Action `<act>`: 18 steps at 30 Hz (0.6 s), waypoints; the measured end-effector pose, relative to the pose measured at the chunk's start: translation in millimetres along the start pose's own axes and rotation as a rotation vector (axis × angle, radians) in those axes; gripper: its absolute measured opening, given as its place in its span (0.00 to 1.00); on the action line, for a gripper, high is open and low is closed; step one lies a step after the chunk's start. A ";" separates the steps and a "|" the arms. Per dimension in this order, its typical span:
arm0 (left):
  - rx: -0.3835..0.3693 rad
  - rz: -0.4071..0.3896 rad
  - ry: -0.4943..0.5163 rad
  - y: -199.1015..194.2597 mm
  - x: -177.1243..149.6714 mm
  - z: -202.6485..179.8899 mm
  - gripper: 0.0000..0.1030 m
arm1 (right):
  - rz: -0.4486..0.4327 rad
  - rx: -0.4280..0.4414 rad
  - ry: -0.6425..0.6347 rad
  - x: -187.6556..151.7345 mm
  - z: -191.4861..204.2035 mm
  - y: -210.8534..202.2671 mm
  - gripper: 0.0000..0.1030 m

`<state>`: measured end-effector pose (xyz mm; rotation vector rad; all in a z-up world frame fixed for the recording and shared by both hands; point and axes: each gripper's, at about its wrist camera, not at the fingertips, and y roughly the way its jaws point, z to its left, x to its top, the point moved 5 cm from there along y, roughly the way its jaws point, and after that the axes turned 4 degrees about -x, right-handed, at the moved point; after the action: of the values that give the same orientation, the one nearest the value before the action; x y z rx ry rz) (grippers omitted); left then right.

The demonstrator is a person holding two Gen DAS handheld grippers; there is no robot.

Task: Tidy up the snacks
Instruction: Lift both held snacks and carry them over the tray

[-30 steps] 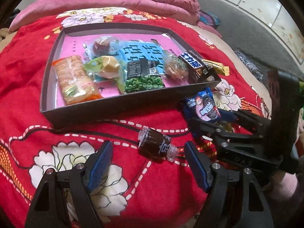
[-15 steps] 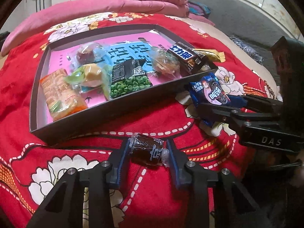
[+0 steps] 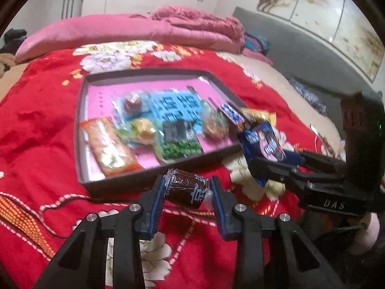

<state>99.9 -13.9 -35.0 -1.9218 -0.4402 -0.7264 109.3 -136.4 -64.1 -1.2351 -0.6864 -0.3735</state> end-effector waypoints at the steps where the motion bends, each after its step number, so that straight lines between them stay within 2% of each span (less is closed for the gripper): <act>1: 0.005 -0.014 -0.010 -2.9 2.1 2.5 0.37 | -0.004 0.001 -0.001 1.4 0.7 -1.1 0.53; 7: 0.013 -0.060 -0.091 -11.5 12.0 22.0 0.37 | -0.030 0.001 0.006 11.1 1.7 -5.8 0.53; 18: 0.037 -0.095 -0.113 -11.6 29.4 39.7 0.37 | -0.072 -0.008 0.023 26.8 -3.6 -10.6 0.53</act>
<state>126.9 26.5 -20.8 -1.9234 -0.6145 -0.6677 123.8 -140.4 -39.3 -1.2140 -0.7115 -0.4496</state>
